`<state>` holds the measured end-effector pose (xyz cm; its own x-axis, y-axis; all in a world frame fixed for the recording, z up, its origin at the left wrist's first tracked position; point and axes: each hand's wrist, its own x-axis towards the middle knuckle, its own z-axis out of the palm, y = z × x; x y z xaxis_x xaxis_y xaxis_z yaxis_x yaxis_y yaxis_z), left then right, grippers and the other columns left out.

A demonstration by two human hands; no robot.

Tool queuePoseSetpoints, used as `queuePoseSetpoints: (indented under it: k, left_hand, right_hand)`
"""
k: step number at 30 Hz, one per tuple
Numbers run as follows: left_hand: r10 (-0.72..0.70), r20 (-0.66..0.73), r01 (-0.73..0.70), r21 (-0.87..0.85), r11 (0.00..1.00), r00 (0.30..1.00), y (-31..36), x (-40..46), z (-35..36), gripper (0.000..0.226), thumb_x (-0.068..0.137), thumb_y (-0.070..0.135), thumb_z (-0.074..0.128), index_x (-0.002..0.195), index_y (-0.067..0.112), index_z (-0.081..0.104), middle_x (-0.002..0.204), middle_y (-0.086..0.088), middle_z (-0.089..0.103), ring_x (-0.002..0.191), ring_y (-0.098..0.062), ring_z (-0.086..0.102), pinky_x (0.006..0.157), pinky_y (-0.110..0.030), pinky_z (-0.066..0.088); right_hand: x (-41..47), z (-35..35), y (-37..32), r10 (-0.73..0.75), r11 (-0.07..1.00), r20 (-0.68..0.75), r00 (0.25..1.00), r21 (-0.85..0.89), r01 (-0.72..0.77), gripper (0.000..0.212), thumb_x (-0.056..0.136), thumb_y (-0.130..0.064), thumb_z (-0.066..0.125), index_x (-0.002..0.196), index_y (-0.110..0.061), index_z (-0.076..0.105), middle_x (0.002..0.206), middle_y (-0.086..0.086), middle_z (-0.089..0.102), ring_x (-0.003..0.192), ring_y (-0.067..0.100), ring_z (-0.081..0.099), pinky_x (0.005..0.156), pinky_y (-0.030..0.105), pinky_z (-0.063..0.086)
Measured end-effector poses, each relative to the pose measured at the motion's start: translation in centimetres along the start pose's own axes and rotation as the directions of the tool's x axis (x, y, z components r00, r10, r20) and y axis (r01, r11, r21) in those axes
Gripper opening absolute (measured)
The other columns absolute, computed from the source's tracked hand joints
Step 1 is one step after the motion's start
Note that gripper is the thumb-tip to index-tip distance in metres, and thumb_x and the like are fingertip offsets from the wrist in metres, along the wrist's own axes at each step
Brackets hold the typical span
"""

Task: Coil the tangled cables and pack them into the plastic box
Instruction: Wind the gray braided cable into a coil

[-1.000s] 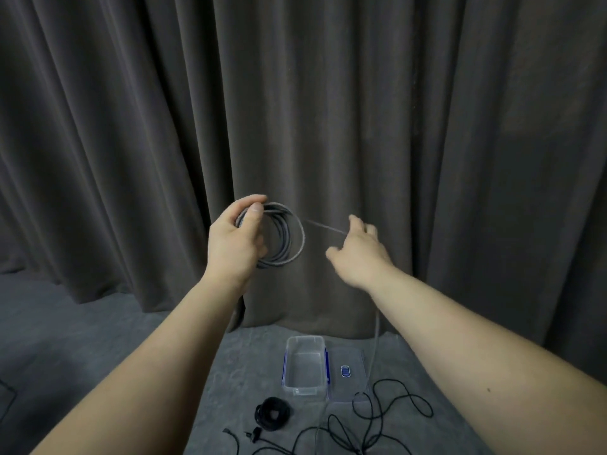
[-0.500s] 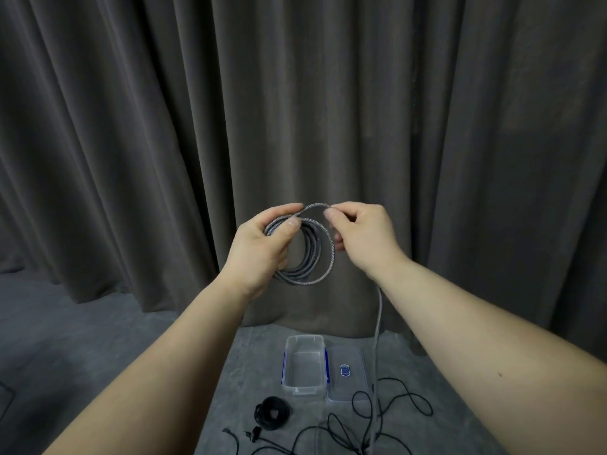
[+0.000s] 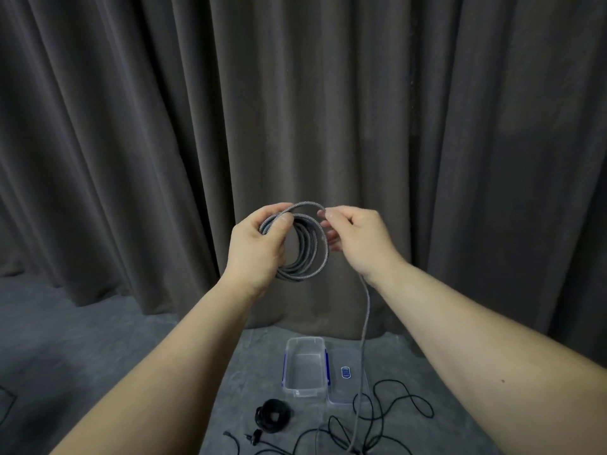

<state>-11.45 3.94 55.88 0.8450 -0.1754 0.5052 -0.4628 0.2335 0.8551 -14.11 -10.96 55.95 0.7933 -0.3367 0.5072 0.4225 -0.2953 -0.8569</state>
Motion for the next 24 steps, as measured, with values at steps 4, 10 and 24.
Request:
queuePoseSetpoints:
  k: [4, 10, 24]
  left_hand:
    - [0.032, -0.027, -0.031, 0.006, 0.999, 0.999, 0.1, -0.1, 0.3, 0.015, 0.097, 0.012, 0.056, 0.106, 0.017, 0.067, 0.048, 0.015, 0.048, 0.043, -0.001, 0.039, 0.049, -0.015, 0.033]
    - [0.008, 0.06, -0.004, -0.073, 0.997, 0.998, 0.4, -0.8, 1.6, 0.017, 0.098, 0.013, 0.052, 0.101, 0.021, 0.068, 0.053, 0.009, 0.041, 0.045, -0.009, 0.031, 0.047, -0.023, 0.031]
    - [0.058, -0.161, -0.058, 0.009, 0.998, 0.985, -0.2, 0.5, 1.0, 0.009, 0.078, 0.03, 0.063, 0.08, 0.031, 0.072, 0.059, 0.012, 0.053, 0.055, -0.009, 0.045, 0.058, -0.023, 0.035]
  right_hand:
    - [-1.4, 0.1, 0.8, -0.156, 0.943, 0.062, 0.986, -0.286, 0.167, 0.037, 0.098, -0.026, 0.046, 0.133, -0.03, 0.055, 0.091, -0.001, 0.068, 0.089, 0.023, 0.064, 0.089, 0.035, 0.05]
    - [-1.8, 0.8, 1.3, -0.255, 0.913, -0.047, 0.966, -0.341, 0.224, 0.03, 0.101, -0.024, 0.041, 0.124, -0.023, 0.06, 0.114, 0.002, 0.069, 0.105, 0.02, 0.062, 0.083, 0.02, 0.042]
    - [-1.1, 0.5, 2.4, -0.049, 0.984, 0.063, 0.997, -0.166, 0.059, 0.023, 0.096, -0.019, 0.053, 0.117, -0.023, 0.061, 0.085, 0.003, 0.067, 0.063, 0.003, 0.055, 0.064, 0.024, 0.044]
